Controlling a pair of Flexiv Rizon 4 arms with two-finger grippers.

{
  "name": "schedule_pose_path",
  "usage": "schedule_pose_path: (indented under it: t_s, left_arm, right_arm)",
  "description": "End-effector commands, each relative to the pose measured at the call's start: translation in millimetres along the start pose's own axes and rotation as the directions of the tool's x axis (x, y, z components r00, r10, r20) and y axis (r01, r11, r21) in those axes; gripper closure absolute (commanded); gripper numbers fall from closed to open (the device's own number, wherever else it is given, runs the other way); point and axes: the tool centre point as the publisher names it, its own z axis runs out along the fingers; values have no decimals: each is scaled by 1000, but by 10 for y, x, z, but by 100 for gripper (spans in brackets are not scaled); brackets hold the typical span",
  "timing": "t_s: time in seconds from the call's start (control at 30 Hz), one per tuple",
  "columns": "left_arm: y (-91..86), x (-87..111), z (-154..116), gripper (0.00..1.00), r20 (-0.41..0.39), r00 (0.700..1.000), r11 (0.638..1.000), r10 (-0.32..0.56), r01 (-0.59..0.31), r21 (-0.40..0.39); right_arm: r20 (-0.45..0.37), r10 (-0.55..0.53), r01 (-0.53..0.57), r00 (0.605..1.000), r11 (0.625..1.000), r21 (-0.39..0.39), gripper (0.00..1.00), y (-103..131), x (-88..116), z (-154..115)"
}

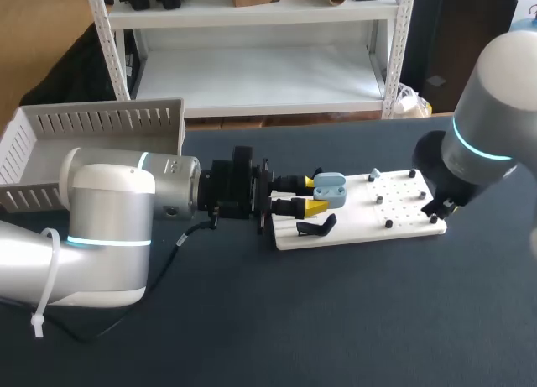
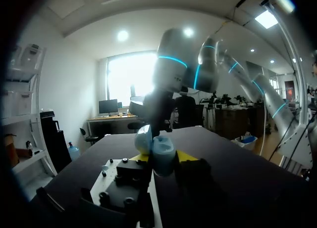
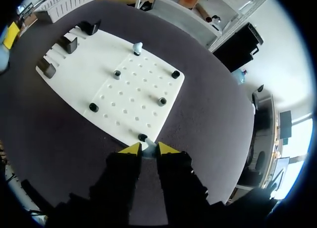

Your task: Pick up each earbud case from the left stands, insert the matching earbuds, close the lid, and place the case in the box.

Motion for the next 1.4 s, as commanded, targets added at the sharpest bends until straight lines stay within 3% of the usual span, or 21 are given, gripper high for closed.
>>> schedule_pose_path:
  t_s: [0.03,0.27,0.7,1.07,1.4]
  left_arm:
    - [3,13,-1,100,4,1000,1000,2,-2,1]
    - [3,13,-1,100,4,1000,1000,2,-2,1]
    - [3,13,-1,100,4,1000,1000,2,-2,1]
    - [3,13,-1,100,4,1000,1000,2,-2,1]
    - [3,13,-1,100,4,1000,1000,2,-2,1]
  right_arm:
    - [17,1,-1,1000,1000,13,100,-8,83,-329]
    - [44,-12,11,999,1000,19,100,171,58,-830]
    - [93,-88,83,992,995,56,100,1004,-166,-1599]
    - [41,-57,53,998,996,78,100,1467,-223,-1802]
    - [41,-57,53,998,996,78,100,1467,-223,-1802]
